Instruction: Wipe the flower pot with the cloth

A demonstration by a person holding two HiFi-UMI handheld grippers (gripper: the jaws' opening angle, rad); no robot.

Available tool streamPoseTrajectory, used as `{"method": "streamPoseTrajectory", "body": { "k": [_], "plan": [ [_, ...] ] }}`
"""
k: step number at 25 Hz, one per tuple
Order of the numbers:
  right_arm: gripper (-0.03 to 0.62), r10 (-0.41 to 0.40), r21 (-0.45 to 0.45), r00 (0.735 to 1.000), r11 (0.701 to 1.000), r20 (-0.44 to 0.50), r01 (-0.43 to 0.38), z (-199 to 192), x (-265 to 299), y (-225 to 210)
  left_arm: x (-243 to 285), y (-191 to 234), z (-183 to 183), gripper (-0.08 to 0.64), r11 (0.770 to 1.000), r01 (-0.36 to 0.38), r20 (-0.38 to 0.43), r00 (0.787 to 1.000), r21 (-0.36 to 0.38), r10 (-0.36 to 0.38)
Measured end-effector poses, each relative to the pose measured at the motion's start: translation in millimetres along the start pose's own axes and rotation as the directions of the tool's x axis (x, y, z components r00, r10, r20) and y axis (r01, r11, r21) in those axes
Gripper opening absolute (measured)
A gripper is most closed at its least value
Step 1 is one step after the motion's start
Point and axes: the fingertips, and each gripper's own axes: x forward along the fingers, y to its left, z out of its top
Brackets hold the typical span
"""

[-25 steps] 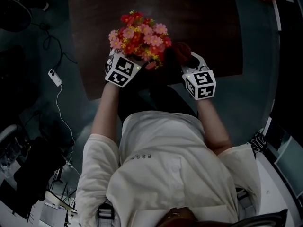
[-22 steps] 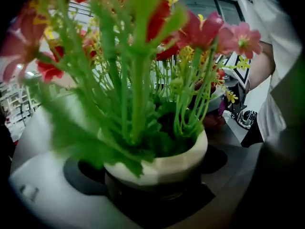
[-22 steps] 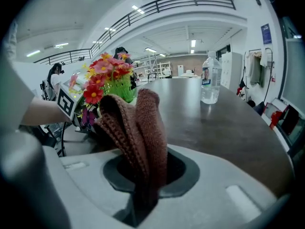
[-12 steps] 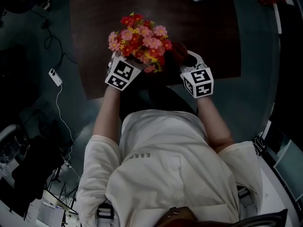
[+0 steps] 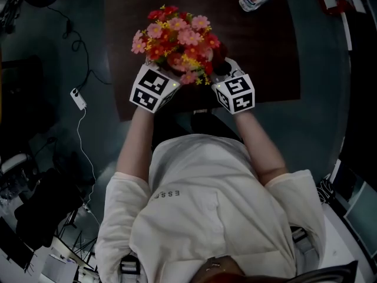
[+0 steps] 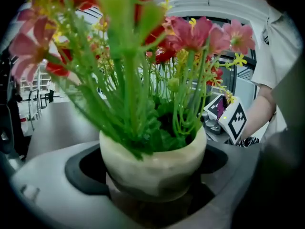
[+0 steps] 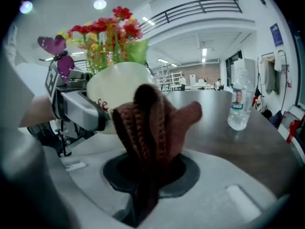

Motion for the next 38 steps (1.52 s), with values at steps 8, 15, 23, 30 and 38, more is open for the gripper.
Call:
{"method": "streamPoseTrajectory", "body": {
  "k": [8, 15, 23, 30, 38],
  "plan": [
    [0.048, 0.158, -0.103, 0.983, 0.984, 0.096, -0.148, 51, 11, 88, -34, 18, 37, 0.566, 1.000, -0.022, 0.067, 0.997, -0.022, 0.023],
    [0.048, 0.282, -0.155, 0.952, 0.952, 0.117, -0.264, 65, 20, 155, -67, 28, 50, 0.566, 1.000, -0.027, 0.087, 0.996, -0.006, 0.027],
    [0.048, 0.086, 0.009, 0.986, 0.996, 0.146, -0.088, 72, 20, 88, -96, 30, 62, 0.566, 0.998, 0.055, 0.097, 0.994, 0.038, -0.058],
    [0.048, 0.038, 0.054, 0.970, 0.997, 0.241, -0.053, 114, 9, 70, -101, 19, 80, 0.566, 0.989, 0.137, 0.131, 0.981, 0.059, -0.144],
    [0.048, 0.196, -0.138, 0.917, 0.978, 0.348, -0.157, 156, -2, 113, -106, 5, 102, 0.566, 0.970, 0.216, 0.123, 0.966, 0.114, -0.229]
  ]
}}
